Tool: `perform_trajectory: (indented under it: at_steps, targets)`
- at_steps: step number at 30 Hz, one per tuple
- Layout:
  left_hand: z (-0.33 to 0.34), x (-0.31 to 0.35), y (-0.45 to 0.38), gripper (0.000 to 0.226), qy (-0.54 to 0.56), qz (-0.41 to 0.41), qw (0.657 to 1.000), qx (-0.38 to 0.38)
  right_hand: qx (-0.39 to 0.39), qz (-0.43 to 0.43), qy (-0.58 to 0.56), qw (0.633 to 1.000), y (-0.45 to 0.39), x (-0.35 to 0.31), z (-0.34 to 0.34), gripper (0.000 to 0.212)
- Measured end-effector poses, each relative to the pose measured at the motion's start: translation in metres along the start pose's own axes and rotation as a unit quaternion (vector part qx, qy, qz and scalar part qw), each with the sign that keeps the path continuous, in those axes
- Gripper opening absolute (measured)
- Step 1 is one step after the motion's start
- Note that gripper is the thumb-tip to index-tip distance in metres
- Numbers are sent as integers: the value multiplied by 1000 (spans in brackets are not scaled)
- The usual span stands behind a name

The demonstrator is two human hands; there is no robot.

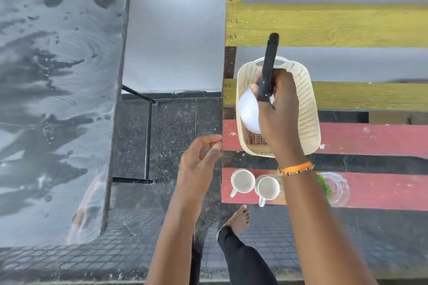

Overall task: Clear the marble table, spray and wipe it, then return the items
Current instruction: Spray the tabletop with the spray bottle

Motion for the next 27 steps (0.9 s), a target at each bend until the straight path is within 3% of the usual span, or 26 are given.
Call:
perform_trajectory:
  at_steps: [3, 9, 16, 21, 27]
  targets:
    - [-50, 1, 19, 16, 45, 8, 998, 43, -59, -34, 57, 996, 33, -46, 39, 10]
    - [-180, -24, 71, 12, 168, 11, 972, 162, -185, -37, -36, 981, 125, -130, 150, 20]
    - [-355, -80, 162, 18, 189, 14, 930, 313, -332, -72, -90, 936, 234, -210, 296, 37]
    - [-438, -128, 216, 21, 220, -11, 886, 409, -380, -63, -127, 914, 270, -248, 375, 32]
    - [-483, -153, 210, 18, 211, -41, 888, 406, -357, 48, -164, 918, 266, -248, 443, 47]
Point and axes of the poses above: each hand's wrist, its own y-axis away from the middle knuckle, its own z-axis out of the palm, x = y × z, the point moved 4 cm from there along -y, towards the middle knuckle, and after that the axes turned 14 degrees about -y, right-handed, at the moved point
